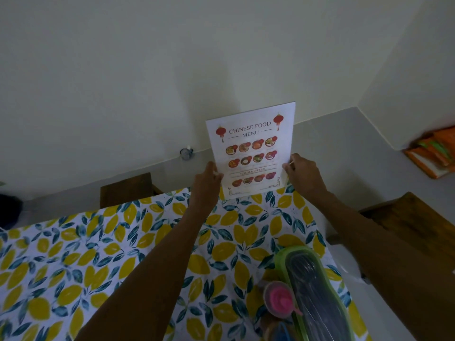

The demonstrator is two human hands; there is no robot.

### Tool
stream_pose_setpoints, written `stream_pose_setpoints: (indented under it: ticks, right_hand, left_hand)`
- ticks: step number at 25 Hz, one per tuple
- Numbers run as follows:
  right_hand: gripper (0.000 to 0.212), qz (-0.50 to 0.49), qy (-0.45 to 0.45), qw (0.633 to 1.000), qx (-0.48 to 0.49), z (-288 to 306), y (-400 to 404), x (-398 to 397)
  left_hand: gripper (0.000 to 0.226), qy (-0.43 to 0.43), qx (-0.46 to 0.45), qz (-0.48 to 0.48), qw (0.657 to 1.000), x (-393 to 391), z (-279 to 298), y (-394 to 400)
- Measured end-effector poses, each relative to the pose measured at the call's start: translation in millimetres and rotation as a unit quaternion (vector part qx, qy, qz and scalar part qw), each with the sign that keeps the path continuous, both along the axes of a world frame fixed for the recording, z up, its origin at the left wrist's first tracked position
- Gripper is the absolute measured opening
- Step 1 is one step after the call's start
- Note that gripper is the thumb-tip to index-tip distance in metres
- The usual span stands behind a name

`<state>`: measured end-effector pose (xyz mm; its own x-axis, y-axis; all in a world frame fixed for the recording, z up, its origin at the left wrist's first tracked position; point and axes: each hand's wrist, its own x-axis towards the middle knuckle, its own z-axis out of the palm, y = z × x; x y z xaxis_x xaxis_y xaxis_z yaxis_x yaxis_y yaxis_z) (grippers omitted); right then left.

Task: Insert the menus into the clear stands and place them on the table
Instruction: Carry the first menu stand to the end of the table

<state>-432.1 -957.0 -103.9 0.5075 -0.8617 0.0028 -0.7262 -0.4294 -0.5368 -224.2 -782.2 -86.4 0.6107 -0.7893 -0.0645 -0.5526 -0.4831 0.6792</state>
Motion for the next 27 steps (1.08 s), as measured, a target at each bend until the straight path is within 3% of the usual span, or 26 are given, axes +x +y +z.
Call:
stream_pose_setpoints:
  ticks: [10,13,16,21,27]
  right_hand:
    - [0.038,-0.044,-0.021,0.997,0.063,16,21,-7]
    - [0.039,-0.019,0.013,0.999,0.025,32,38,-14]
    - [0.042,0.036,0.068,0.997,-0.025,53,69,-14]
    - [0.055,0.138,0.168,0.973,-0.079,90,151,4]
    - [0.07,0.196,0.202,0.957,-0.077,107,301,44]
  left_hand:
    - [0.04,0.033,0.039,0.005,0.999,-12,15,12]
    - [0.05,-0.009,0.05,-0.01,0.999,-14,26,28]
    - [0.059,-0.135,0.107,-0.054,0.984,-15,40,55]
    - [0.064,-0.255,0.142,-0.091,0.952,-9,66,136]
    - [0.067,-0.246,0.131,-0.067,0.958,6,87,289]
